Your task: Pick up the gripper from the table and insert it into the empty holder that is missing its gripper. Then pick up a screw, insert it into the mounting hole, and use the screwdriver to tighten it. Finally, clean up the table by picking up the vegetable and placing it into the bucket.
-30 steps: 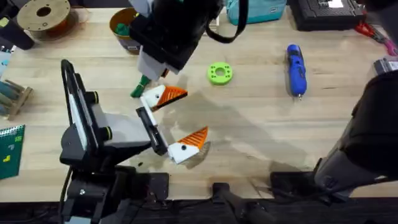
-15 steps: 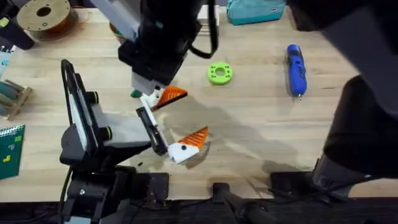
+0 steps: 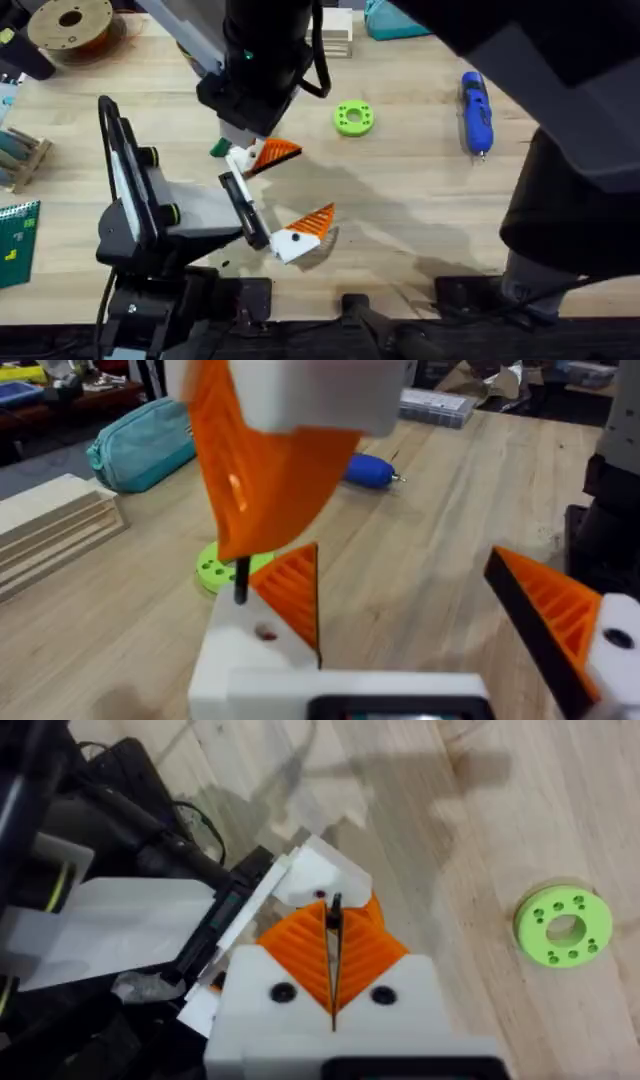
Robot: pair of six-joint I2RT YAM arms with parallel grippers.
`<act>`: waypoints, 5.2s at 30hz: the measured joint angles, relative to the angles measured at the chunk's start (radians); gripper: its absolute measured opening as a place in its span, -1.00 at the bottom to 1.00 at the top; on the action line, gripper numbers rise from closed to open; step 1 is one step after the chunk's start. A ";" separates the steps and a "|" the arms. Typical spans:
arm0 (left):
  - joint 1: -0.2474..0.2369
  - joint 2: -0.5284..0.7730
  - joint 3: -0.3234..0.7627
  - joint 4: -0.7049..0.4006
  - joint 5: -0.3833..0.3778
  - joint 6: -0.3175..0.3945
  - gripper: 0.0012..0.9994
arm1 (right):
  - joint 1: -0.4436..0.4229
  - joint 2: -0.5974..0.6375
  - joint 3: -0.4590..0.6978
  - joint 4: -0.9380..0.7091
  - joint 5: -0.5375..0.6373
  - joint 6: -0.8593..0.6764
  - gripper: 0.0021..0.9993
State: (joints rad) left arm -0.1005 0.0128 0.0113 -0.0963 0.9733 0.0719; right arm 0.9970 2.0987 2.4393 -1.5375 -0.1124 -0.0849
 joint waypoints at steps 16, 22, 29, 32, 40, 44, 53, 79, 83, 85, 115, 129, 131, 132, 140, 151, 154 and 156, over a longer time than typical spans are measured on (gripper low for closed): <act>0.000 0.000 0.000 0.000 0.000 0.000 0.99 | 0.003 0.000 0.000 -0.011 -0.012 0.011 -1.00; 0.000 0.000 0.000 0.000 0.000 0.000 0.99 | 0.009 0.000 0.000 -0.011 -0.012 0.011 -1.00; 0.000 0.000 0.000 0.000 0.000 0.000 0.99 | 0.017 0.000 0.000 -0.011 -0.012 0.010 -1.00; 0.000 0.000 0.000 0.000 0.000 0.000 0.99 | 0.017 0.000 0.000 -0.011 -0.012 0.010 -1.00; 0.000 0.000 0.000 0.000 0.000 0.000 0.99 | 0.017 0.000 0.000 -0.011 -0.012 0.010 -1.00; 0.000 0.000 0.000 0.000 0.000 0.000 0.99 | 0.017 0.000 0.000 -0.011 -0.012 0.011 -1.00; 0.000 0.000 0.000 0.000 0.000 0.000 0.99 | 0.017 0.021 0.000 -0.013 -0.012 0.010 -1.00; 0.000 0.000 0.000 0.000 0.000 -0.001 0.99 | 0.017 0.032 0.017 -0.042 -0.016 0.010 -1.00; 0.000 0.000 0.000 0.000 0.000 -0.001 0.99 | 0.017 0.033 0.041 -0.041 -0.015 0.010 -1.00; 0.000 0.000 0.000 0.000 0.000 0.000 0.99 | 0.017 0.033 0.043 -0.041 -0.016 0.011 -1.00; 0.000 0.000 0.000 0.000 0.000 0.000 0.99 | 0.017 0.035 0.043 -0.059 -0.016 0.015 -1.00; 0.000 0.000 0.000 -0.001 -0.001 -0.009 0.99 | 0.018 0.063 0.045 -0.063 -0.017 0.015 -1.00; 0.000 0.000 0.000 -0.001 -0.001 -0.009 0.99 | 0.018 0.063 0.045 -0.063 -0.017 0.015 -1.00; 0.000 0.000 0.000 -0.001 -0.001 -0.009 0.99 | 0.018 0.063 0.045 -0.063 -0.017 0.015 -1.00; 0.000 0.000 0.000 0.000 0.000 -0.008 0.99 | 0.019 0.063 0.045 -0.073 -0.016 0.019 -1.00; 0.000 0.000 0.000 0.000 0.000 -0.008 0.99 | 0.019 0.063 0.045 -0.073 -0.016 0.026 -1.00; 0.000 0.000 0.000 0.000 0.000 -0.008 0.99 | 0.019 0.063 0.046 -0.073 -0.016 0.029 -1.00; 0.000 0.000 0.000 0.000 0.000 -0.008 0.99 | 0.019 0.063 0.046 -0.073 -0.016 0.031 -1.00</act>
State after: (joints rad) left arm -0.1005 0.0128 0.0113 -0.0967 0.9730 0.0643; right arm 1.0164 2.1620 2.4851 -1.6108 -0.1280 -0.0539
